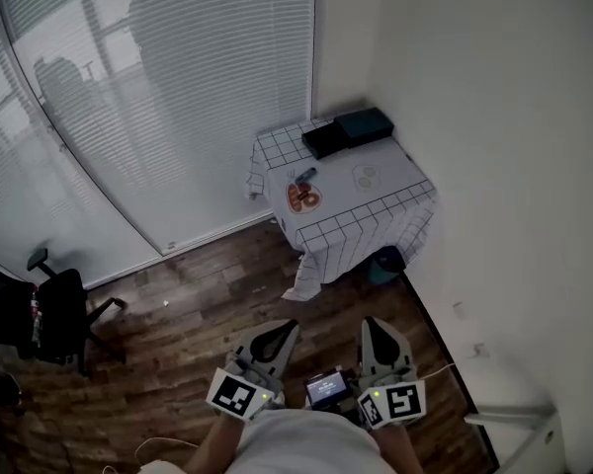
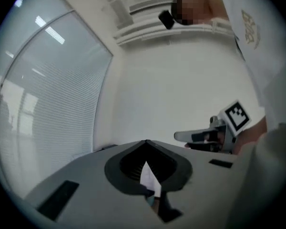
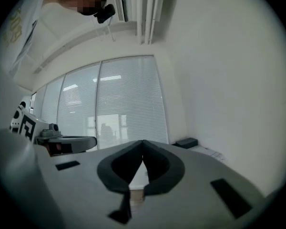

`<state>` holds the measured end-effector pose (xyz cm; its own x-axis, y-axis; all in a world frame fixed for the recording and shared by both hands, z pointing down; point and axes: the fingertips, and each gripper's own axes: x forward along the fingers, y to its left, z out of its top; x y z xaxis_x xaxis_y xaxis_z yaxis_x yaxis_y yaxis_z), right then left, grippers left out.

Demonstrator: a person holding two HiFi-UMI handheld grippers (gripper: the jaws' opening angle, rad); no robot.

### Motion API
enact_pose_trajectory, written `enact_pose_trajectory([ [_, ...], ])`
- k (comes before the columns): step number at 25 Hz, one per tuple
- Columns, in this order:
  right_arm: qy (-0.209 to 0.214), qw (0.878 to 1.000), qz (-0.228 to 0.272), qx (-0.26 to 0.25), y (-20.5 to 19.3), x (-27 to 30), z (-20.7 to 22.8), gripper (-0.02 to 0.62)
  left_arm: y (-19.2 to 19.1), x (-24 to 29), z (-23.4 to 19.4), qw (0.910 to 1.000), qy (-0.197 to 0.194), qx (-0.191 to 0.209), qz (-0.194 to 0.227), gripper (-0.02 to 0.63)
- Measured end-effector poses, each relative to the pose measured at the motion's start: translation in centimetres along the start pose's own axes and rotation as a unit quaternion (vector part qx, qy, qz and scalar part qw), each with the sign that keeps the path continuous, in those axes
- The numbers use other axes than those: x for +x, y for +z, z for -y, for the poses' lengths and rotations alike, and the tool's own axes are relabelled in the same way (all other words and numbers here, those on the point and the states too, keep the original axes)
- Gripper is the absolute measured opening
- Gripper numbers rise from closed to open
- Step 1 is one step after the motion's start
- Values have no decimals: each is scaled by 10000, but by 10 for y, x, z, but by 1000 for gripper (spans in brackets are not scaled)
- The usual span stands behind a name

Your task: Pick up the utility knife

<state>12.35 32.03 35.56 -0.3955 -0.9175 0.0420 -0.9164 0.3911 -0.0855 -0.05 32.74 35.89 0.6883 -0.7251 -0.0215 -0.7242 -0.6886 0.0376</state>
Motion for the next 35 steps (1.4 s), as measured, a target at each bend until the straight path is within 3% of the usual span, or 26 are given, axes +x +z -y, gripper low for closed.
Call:
enact_pose_trajectory([
  [2,64,9999,40,75,0,-7,7,6,-5,4,4,9991,307,169,-219,6],
  [5,192,9996,36,192,-2,-14,16,6,-8,3,11,9987,455,-144,-185,6],
  [9,152,9996,141,182,2,-18,30,6,-18,8,9,9974,666,-12,-279,6],
  [16,130,9998,97,107,2,7,46,6,-12,33,-5,9979,589,32,-264,6],
  [22,73,9999,36,132,-1,44,50,6,-13,57,-42,9987,498,-57,-134,6],
  [29,-45,9999,-91,123,-3,105,53,6,-19,87,-104,9983,490,-168,-260,6],
  [35,-315,9993,-144,121,-5,158,61,6,-18,115,-157,9988,320,48,-357,6],
])
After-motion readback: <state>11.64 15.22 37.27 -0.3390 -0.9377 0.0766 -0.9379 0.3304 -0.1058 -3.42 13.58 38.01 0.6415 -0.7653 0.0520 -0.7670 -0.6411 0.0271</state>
